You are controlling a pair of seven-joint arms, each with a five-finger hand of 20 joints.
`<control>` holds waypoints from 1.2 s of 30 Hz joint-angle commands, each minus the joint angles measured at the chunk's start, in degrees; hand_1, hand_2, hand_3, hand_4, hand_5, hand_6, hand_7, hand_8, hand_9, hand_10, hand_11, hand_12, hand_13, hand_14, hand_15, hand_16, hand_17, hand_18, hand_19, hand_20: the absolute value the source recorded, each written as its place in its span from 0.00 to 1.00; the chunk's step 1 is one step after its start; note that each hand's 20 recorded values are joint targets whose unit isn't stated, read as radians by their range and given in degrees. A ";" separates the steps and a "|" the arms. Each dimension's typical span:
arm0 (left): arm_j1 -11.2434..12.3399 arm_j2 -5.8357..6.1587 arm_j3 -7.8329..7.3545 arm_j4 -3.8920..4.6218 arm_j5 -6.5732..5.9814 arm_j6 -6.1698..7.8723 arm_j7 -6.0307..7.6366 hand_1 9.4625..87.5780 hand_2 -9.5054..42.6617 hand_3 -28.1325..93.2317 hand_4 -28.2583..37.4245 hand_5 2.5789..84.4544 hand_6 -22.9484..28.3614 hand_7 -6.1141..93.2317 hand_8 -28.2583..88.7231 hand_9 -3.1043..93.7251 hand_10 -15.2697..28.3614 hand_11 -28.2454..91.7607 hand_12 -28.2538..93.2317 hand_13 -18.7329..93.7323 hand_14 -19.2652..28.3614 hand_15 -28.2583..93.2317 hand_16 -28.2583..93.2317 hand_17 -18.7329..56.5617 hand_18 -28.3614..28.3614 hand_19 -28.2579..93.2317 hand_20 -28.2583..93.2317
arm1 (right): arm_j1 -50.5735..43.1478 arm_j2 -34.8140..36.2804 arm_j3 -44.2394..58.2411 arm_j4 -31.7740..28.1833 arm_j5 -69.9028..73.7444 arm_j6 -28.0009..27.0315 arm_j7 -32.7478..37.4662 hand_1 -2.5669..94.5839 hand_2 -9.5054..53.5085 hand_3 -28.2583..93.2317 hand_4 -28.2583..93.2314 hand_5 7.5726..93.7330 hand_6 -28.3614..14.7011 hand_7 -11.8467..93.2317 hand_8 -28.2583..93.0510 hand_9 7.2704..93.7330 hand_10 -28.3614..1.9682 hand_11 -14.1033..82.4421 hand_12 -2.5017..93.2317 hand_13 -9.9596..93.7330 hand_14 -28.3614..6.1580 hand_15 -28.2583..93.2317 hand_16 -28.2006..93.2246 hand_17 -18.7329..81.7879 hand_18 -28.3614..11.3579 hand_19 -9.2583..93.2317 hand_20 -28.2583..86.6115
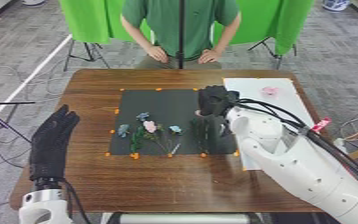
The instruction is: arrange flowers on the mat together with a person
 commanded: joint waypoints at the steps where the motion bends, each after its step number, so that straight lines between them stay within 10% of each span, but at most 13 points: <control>1: 0.32 -0.58 -0.11 0.22 0.59 -1.13 -0.77 0.29 0.05 0.76 0.17 0.49 0.50 0.22 0.18 0.46 0.63 0.35 0.34 0.47 0.70 0.31 0.24 0.35 0.65 0.25 0.36 | -0.20 0.50 0.61 -0.04 -1.02 -0.41 -0.94 0.61 0.00 0.71 0.03 0.82 0.76 0.26 0.24 0.96 0.66 0.20 0.27 1.00 0.87 0.80 0.39 0.73 0.24 1.00 0.68; 23: 0.49 -0.68 -0.50 0.18 0.66 -1.59 -0.96 0.29 0.04 0.76 0.18 0.49 0.51 0.21 0.18 0.46 0.63 0.35 0.34 0.47 0.70 0.31 0.24 0.35 0.65 0.25 0.36 | -2.72 1.77 8.75 -7.30 5.33 0.11 -0.09 0.47 0.00 0.83 0.00 0.72 0.78 0.27 0.13 0.90 0.61 0.28 0.18 1.00 0.86 0.78 0.40 0.72 0.23 1.00 0.67; 31: -0.13 -0.64 -0.19 0.32 0.85 -2.08 -1.14 0.29 0.04 0.76 0.17 0.50 0.50 0.21 0.18 0.46 0.63 0.35 0.34 0.47 0.70 0.31 0.24 0.35 0.65 0.25 0.36 | -17.83 0.45 28.05 -18.96 26.41 12.49 -3.96 0.46 0.00 0.81 0.03 0.73 0.77 0.27 0.15 0.90 0.60 0.28 0.18 1.00 0.84 0.76 0.41 0.70 0.23 1.00 0.66; 36: -0.13 -0.57 0.04 0.42 0.85 -2.46 -1.20 0.29 0.04 0.76 0.17 0.49 0.50 0.21 0.18 0.46 0.63 0.35 0.34 0.47 0.70 0.31 0.24 0.35 0.65 0.25 0.36 | -35.55 -9.05 44.15 -23.52 58.00 13.69 -16.82 0.34 0.13 0.80 0.08 0.74 0.71 0.27 0.14 0.80 0.49 0.27 0.19 0.84 0.56 0.53 0.45 0.50 0.23 0.77 0.63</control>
